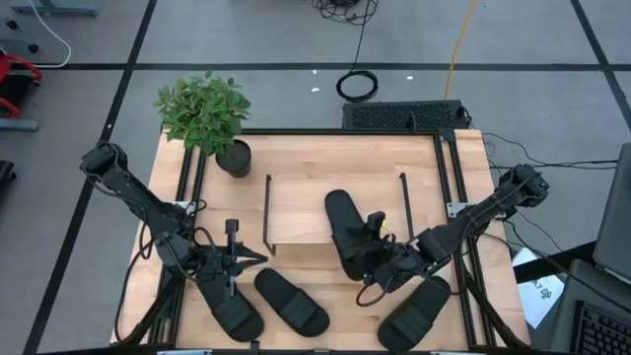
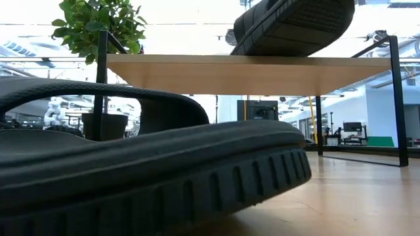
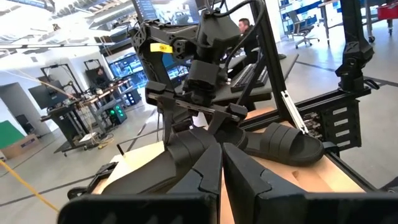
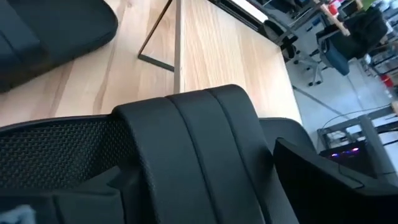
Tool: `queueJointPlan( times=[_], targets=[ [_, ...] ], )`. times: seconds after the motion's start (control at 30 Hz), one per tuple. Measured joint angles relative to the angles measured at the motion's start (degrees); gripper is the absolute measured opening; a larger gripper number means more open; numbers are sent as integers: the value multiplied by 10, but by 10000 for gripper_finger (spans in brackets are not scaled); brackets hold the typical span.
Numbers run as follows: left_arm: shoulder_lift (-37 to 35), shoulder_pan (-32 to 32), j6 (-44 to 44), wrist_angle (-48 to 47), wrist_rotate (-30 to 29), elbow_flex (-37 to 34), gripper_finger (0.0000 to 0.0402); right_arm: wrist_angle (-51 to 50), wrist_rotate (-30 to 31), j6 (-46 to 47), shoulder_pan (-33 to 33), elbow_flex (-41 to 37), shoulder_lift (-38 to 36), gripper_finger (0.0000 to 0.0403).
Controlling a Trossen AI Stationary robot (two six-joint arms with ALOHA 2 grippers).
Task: Pick and place slides into the shelf
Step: Put the black slide on the shelf
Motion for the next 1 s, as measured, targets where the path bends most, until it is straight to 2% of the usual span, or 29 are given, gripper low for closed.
queueJointPlan(
  times=[0.13, 0.27, 0.57, 0.7, 0.77, 0.9, 1.0],
  targets=[
    [0, 0, 0, 0, 0, 0, 21, 6, 28, -8, 1, 0, 0, 257],
    [0, 0, 0, 0, 0, 0, 21, 20, 58, -30, 1, 0, 0, 208],
    [0, 0, 1, 0, 0, 0, 21, 26, 69, -52, 2, 0, 0, 22],
    [0, 0, 0, 0, 0, 0, 21, 28, 147, -65, 12, -1, 0, 11],
    [0, 0, 0, 0, 0, 0, 21, 28, 166, -72, 12, -1, 0, 6],
    [0, 0, 0, 0, 0, 0, 21, 17, 180, -73, 11, -1, 0, 5],
    [0, 0, 0, 0, 0, 0, 21, 3, 158, -56, -6, -1, 3, 4]
  ],
)
